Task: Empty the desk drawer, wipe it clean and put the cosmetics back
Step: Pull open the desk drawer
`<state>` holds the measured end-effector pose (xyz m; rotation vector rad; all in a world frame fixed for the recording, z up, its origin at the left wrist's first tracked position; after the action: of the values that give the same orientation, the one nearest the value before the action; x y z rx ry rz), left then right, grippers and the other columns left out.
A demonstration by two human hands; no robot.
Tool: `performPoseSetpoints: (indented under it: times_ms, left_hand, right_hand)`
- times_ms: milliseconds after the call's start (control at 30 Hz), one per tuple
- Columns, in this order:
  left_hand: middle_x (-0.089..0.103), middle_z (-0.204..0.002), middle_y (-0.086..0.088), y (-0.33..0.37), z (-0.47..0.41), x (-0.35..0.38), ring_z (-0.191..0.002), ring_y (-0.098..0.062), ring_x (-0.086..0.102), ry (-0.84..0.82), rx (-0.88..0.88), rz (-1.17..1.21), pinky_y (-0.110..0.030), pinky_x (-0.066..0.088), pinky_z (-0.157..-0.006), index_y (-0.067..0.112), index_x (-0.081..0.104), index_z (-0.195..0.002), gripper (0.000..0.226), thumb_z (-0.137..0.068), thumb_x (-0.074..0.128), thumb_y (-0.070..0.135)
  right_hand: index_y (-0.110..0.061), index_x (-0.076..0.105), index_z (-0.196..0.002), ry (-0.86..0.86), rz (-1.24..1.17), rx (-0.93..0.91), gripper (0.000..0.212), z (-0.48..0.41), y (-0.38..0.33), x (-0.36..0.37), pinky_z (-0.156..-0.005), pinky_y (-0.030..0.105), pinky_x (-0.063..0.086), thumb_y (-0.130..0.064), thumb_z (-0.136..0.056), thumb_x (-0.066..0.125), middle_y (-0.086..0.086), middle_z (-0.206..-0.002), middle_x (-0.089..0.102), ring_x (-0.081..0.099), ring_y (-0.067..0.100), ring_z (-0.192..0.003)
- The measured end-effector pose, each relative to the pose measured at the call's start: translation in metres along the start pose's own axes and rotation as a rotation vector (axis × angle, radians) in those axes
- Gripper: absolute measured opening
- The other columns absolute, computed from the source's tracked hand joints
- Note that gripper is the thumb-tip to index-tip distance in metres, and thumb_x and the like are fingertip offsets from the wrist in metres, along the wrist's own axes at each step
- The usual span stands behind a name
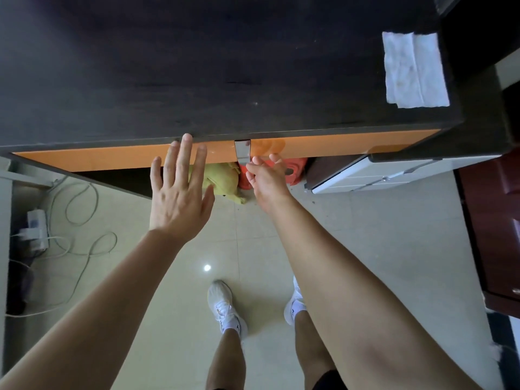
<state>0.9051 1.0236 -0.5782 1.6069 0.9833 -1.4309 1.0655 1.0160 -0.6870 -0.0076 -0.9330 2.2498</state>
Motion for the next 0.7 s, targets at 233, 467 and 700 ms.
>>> performPoseSetpoints:
  times_ms: [233,467,700]
  left_hand:
    - [0.008,-0.159,-0.025,-0.026,0.009,0.003,-0.145,-0.042,0.016,0.012,-0.106,0.001,-0.06,0.025,-0.11,0.008,0.02,-0.152,0.072,-0.094,0.051,0.037]
    - [0.004,-0.159,-0.025,-0.023,0.012,0.006,-0.146,-0.041,0.014,0.004,-0.106,0.015,-0.059,0.026,-0.11,0.01,0.017,-0.153,0.073,-0.094,0.05,0.038]
    - [-0.001,-0.162,-0.019,-0.022,0.016,0.01,-0.149,-0.034,0.002,-0.032,-0.156,0.052,-0.059,0.022,-0.111,0.013,0.008,-0.155,0.074,-0.096,0.044,0.038]
  right_hand:
    - [-0.011,0.028,-0.133,0.003,0.247,-0.11,0.049,-0.012,0.019,0.012,-0.1,0.031,0.048,-0.016,-0.097,0.061,0.003,-0.12,0.053,0.058,0.007,-0.098]
    - [-0.008,0.028,-0.143,0.016,0.093,-0.099,0.055,-0.012,0.026,0.02,-0.109,0.033,0.042,-0.009,-0.098,0.059,0.003,-0.134,0.052,0.054,0.01,-0.107]
    - [-0.012,0.024,-0.14,-0.01,0.292,-0.078,0.051,0.01,0.041,0.007,-0.097,0.03,0.044,-0.017,-0.1,0.056,0.005,-0.141,0.047,0.05,0.012,-0.117]
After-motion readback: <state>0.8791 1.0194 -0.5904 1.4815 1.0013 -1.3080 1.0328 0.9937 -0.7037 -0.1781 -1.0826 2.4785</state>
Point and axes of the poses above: each hand's wrist, its own z-axis away from the middle knuckle, its own x-axis out of the palm, y = z × x, the point moved 9 cm from there along -z, towards the middle knuckle
